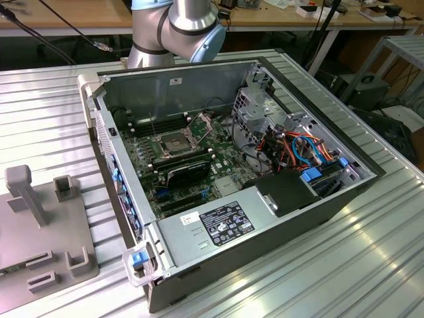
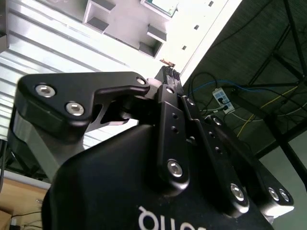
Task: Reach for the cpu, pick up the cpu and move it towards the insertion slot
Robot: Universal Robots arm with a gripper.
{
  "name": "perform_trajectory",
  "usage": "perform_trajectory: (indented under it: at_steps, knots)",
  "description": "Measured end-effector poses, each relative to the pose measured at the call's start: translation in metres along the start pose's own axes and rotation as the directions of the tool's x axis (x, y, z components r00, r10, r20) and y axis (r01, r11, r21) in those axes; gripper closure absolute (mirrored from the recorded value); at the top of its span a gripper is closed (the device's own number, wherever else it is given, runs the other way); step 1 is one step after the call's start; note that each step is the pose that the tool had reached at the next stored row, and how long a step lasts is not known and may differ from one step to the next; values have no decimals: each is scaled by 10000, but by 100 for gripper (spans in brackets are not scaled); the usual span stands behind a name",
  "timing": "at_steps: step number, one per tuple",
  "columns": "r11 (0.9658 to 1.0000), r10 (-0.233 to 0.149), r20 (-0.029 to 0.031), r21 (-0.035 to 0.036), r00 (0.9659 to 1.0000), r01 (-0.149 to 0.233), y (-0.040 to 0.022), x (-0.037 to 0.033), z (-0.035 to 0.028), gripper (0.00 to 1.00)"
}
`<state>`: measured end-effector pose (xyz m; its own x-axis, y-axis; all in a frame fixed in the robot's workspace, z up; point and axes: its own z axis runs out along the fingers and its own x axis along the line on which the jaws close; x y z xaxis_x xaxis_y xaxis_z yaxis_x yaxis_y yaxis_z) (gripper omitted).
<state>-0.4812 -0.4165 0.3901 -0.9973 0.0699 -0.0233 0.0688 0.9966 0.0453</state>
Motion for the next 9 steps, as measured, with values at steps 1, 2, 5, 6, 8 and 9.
perform_trajectory:
  at_steps: [1, 2, 5, 6, 8, 9]
  knots:
    - [10000, 0, 0, 0, 10000, 0, 0, 0, 0, 89]
    - [10000, 1, 0, 1, 10000, -1, 0, 1, 0, 89]
    - [10000, 1, 0, -1, 10000, -1, 0, 1, 0, 89]
    - [10000, 1, 0, 0, 10000, -1, 1, 2, 0, 83]
    - [10000, 0, 0, 0, 10000, 0, 1, 2, 0, 76]
    - [10000, 0, 0, 0, 10000, 0, 2, 2, 0, 70]
